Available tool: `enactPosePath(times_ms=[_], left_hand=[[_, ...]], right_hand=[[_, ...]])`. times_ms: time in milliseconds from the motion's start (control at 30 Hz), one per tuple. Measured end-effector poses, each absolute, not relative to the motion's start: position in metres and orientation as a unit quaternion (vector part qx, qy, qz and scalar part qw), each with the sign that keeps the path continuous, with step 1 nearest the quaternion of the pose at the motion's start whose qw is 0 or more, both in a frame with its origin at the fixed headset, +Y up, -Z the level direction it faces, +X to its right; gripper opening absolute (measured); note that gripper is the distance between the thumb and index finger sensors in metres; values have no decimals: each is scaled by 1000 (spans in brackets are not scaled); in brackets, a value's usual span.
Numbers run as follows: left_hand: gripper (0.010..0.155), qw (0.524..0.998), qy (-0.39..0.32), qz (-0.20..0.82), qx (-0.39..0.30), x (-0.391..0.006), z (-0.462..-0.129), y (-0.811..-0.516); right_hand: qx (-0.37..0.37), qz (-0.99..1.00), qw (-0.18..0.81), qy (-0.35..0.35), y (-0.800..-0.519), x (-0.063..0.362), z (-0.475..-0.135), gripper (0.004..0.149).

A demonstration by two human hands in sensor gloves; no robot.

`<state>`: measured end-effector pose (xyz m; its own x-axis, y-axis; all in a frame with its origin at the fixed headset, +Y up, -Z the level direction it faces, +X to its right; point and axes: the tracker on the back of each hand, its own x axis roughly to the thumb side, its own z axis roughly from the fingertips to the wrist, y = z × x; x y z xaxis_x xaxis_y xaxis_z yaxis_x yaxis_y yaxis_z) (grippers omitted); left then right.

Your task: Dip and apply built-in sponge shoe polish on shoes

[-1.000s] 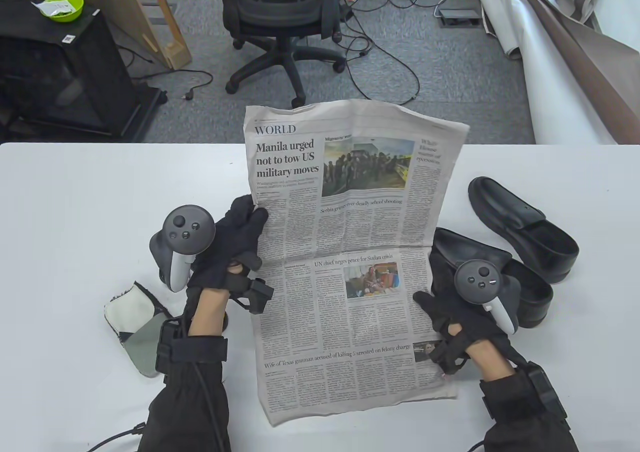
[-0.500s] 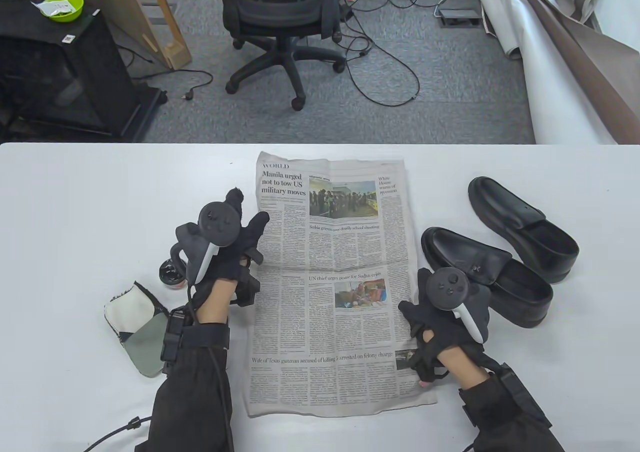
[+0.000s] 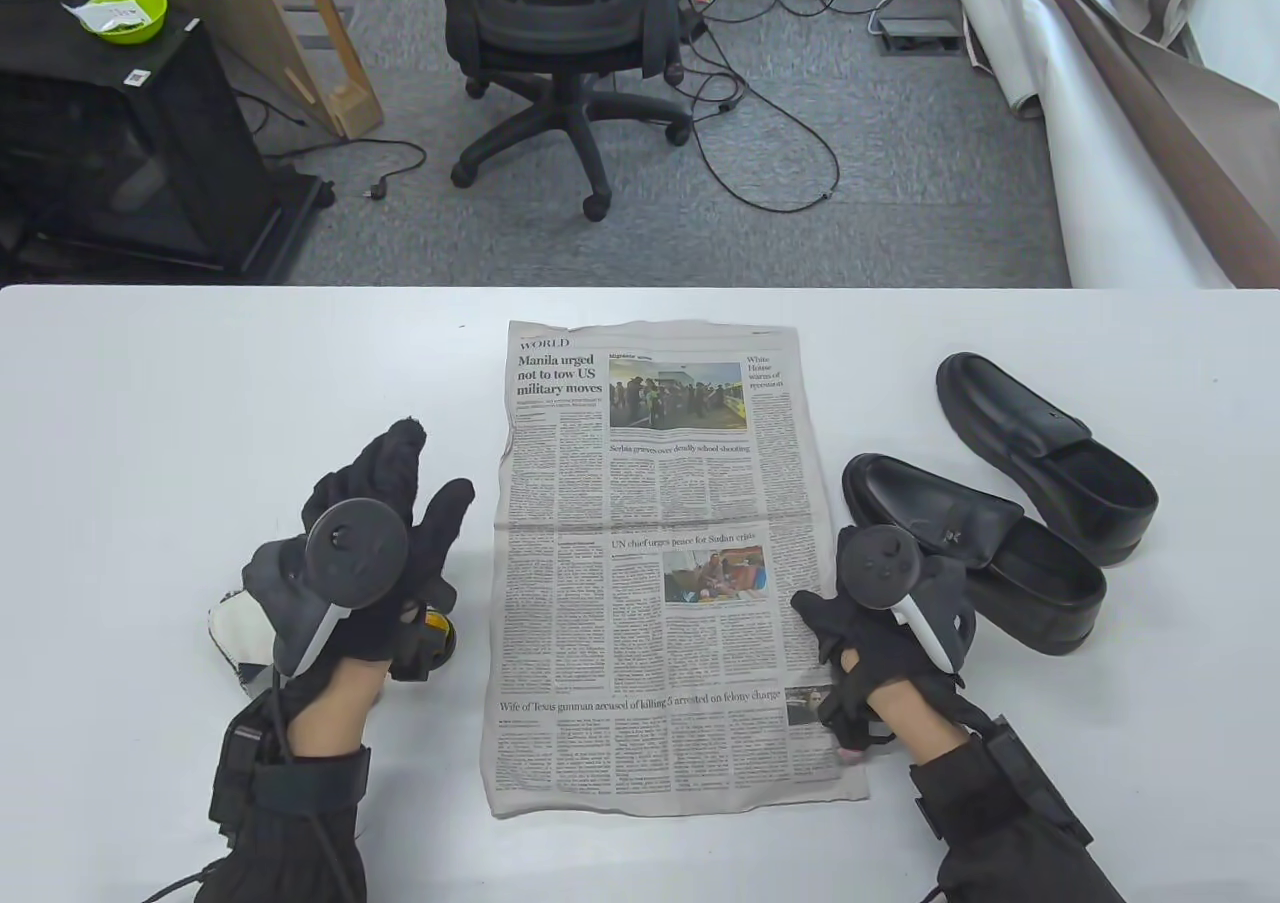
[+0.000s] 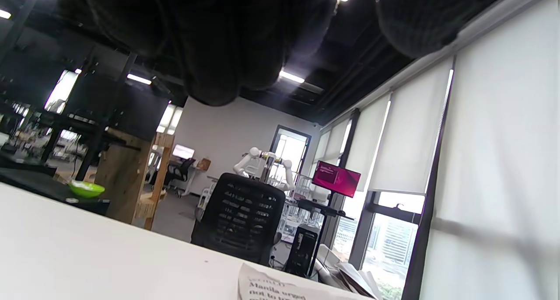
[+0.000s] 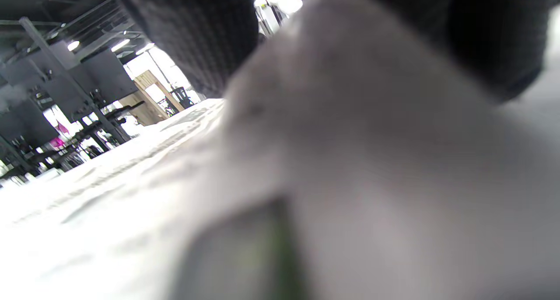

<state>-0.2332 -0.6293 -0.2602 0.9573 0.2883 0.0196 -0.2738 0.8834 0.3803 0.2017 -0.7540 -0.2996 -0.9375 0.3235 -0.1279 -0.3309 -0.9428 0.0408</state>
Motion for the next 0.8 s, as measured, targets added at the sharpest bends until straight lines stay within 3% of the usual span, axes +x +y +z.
enactPosePath(times_ms=[67, 267, 433, 633, 800], left_hand=[[71, 975, 14, 108, 194, -234, -255, -638], [73, 977, 8, 157, 144, -238, -257, -659], [73, 979, 8, 126, 158, -238, -251, -664], [73, 982, 5, 103, 158, -239, -250, -668], [73, 982, 0, 106, 156, -239, -249, -667]], right_hand=[[-56, 989, 136, 4, -749, 202, -297, 89], [-51, 992, 111, 14, -743, 196, -284, 90], [-47, 997, 13, -55, -726, 195, -275, 87], [-99, 985, 3, -141, -694, 231, -270, 80], [-165, 976, -54, -134, -688, 268, -274, 80]])
